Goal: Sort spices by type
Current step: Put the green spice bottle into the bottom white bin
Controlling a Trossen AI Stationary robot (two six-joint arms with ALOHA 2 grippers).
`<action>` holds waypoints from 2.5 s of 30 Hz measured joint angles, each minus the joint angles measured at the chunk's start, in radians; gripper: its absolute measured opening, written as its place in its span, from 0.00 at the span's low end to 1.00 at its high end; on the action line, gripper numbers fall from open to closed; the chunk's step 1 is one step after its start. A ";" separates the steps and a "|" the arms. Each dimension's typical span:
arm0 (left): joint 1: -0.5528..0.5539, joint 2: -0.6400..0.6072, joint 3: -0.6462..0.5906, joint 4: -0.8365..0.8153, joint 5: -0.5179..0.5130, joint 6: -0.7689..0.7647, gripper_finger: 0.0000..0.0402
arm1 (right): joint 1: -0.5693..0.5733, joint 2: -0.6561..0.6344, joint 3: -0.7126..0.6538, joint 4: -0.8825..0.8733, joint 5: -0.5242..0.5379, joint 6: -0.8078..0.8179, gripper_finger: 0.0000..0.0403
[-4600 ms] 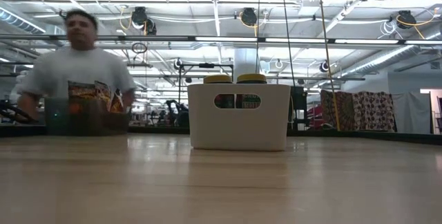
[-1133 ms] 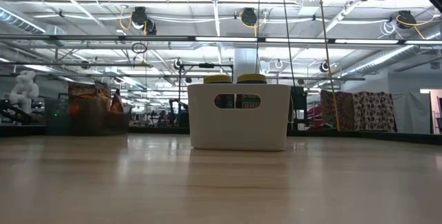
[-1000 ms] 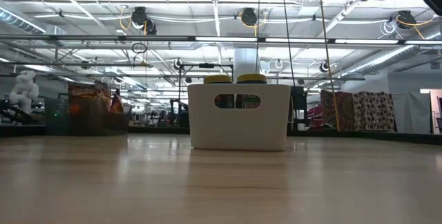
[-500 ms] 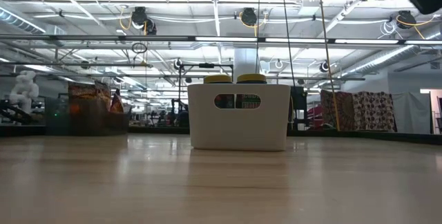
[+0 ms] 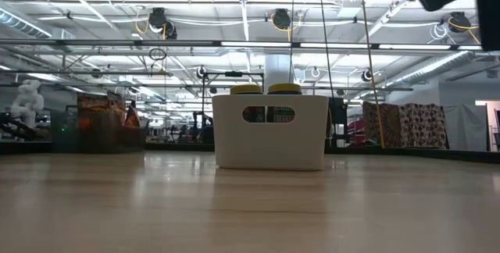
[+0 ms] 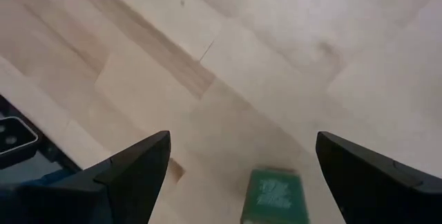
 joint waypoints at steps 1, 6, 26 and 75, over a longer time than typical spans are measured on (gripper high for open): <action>0.000 0.000 0.000 0.000 0.000 0.000 0.76 | -0.010 0.000 0.004 -0.009 0.001 -0.013 0.86; 0.000 0.000 0.000 0.000 0.000 -0.003 0.76 | -0.056 0.000 0.004 -0.019 0.001 -0.086 0.86; 0.043 -0.004 -0.082 0.296 0.003 0.093 0.76 | -0.065 -0.008 0.358 -0.377 -0.010 -0.371 0.86; 0.250 0.079 -0.233 0.741 0.192 0.113 0.76 | 0.301 0.026 -0.139 0.097 -0.004 -0.305 0.00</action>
